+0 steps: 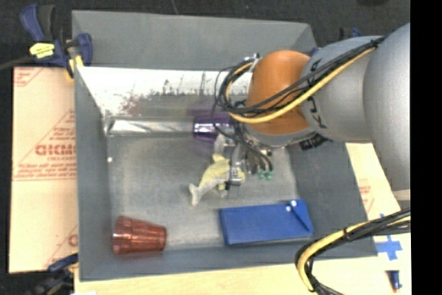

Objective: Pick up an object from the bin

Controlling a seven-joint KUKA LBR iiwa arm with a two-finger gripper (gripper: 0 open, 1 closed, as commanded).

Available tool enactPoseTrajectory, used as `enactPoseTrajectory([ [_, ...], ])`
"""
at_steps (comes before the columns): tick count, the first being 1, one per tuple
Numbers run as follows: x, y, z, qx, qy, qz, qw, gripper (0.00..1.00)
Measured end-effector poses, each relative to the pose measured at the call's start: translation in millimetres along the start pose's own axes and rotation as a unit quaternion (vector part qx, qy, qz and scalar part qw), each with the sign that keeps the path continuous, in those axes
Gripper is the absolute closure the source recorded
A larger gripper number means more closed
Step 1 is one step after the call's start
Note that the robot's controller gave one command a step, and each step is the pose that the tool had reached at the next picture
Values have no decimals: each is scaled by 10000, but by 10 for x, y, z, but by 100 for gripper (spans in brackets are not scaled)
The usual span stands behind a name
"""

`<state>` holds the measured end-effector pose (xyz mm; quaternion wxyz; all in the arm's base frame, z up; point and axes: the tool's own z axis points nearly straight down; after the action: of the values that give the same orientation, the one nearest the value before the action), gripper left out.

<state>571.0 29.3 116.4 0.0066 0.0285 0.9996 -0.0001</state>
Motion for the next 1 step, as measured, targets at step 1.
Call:
enactPoseTrajectory([
  [1, 57, -68, 254, 0, -21, -696, 9976, 0],
])
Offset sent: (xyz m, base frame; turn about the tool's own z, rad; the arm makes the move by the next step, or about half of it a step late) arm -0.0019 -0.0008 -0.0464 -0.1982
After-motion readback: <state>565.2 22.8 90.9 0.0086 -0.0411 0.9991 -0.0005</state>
